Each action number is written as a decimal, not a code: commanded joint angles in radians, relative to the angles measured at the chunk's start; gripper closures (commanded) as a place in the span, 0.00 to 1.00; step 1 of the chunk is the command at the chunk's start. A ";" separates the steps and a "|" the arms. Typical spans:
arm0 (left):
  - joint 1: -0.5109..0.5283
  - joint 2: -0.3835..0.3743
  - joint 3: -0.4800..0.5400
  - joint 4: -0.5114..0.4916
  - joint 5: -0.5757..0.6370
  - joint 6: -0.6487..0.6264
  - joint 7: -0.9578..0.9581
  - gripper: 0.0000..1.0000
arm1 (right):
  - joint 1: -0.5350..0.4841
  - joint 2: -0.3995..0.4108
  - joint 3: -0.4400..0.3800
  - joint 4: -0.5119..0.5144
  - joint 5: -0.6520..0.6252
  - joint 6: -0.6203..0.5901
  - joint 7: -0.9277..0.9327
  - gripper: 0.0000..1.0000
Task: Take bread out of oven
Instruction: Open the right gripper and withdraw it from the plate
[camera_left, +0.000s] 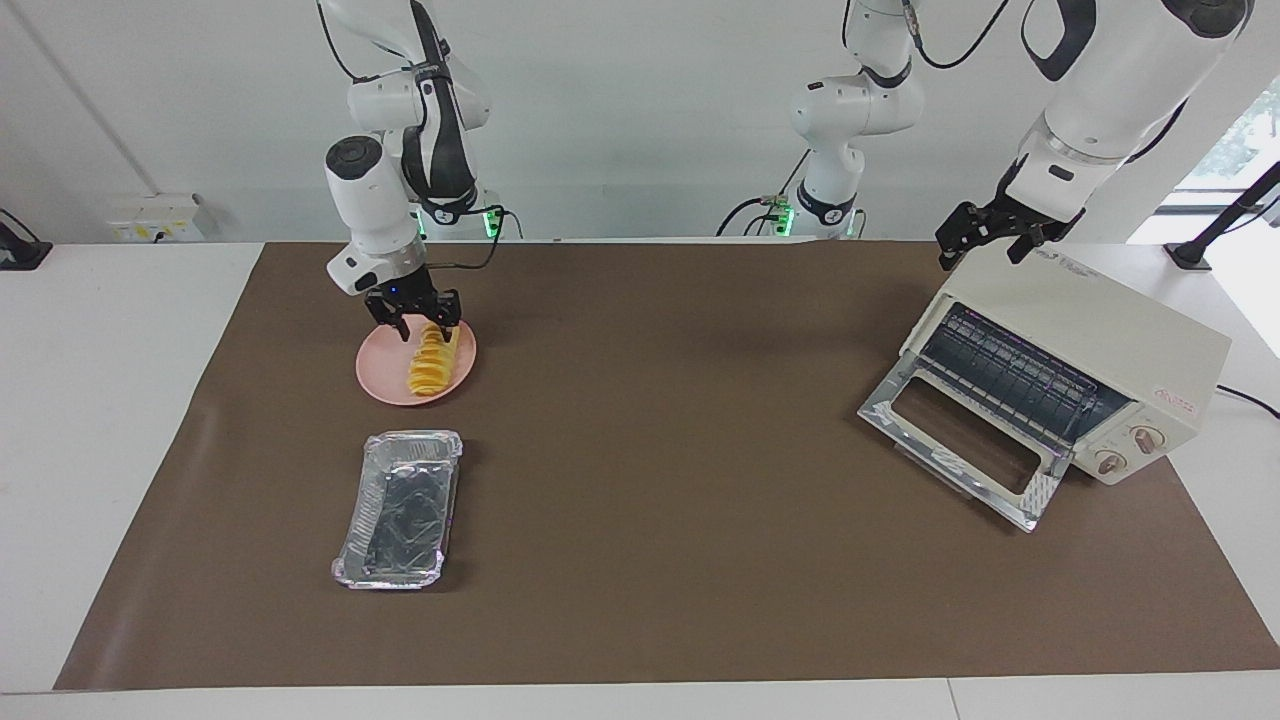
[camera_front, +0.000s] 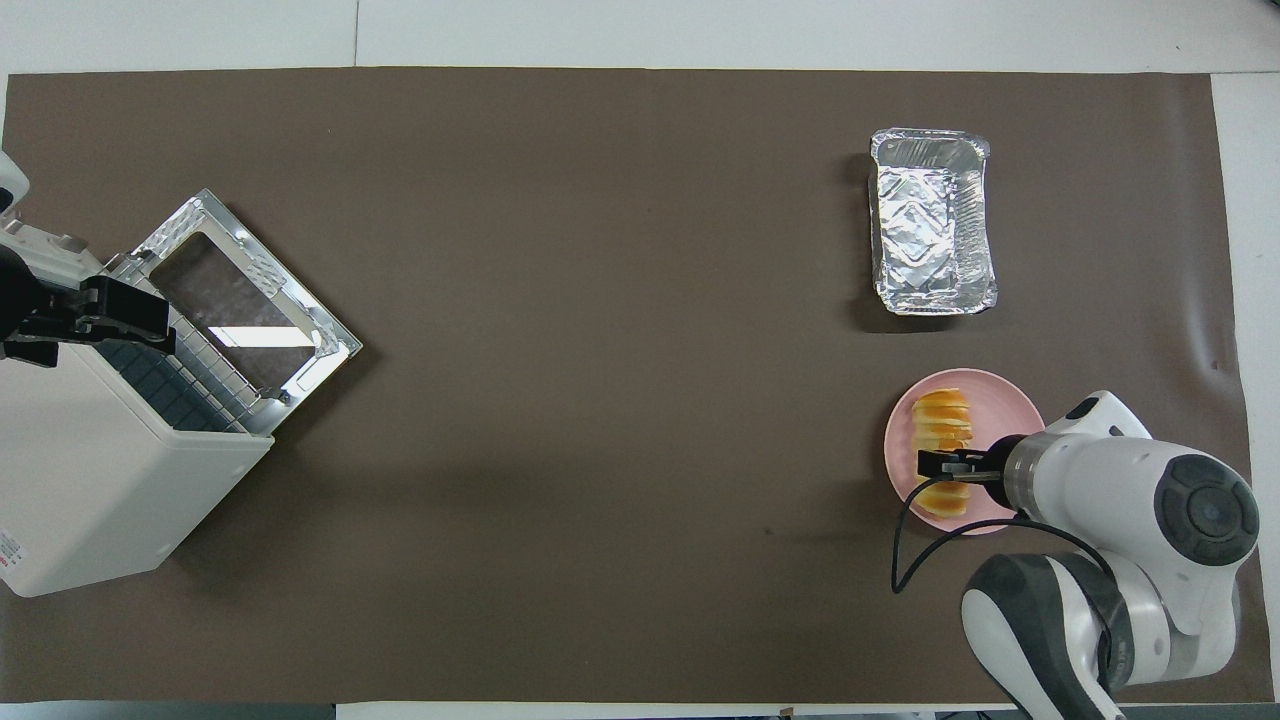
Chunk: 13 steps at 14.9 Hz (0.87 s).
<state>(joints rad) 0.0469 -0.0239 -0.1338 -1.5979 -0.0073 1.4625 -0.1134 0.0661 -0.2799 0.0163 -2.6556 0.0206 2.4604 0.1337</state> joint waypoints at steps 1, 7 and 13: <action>0.011 -0.033 -0.001 -0.033 -0.017 0.001 0.004 0.00 | -0.012 0.021 0.007 0.089 0.016 -0.070 -0.006 0.00; 0.011 -0.033 -0.001 -0.033 -0.017 -0.001 0.004 0.00 | -0.044 0.074 0.005 0.483 0.016 -0.470 -0.094 0.00; 0.011 -0.033 -0.001 -0.033 -0.017 -0.001 0.004 0.00 | -0.080 0.119 0.004 0.776 0.024 -0.751 -0.230 0.00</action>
<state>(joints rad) 0.0469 -0.0239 -0.1338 -1.5979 -0.0073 1.4623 -0.1134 0.0048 -0.2212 0.0145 -2.0112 0.0234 1.8259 -0.0298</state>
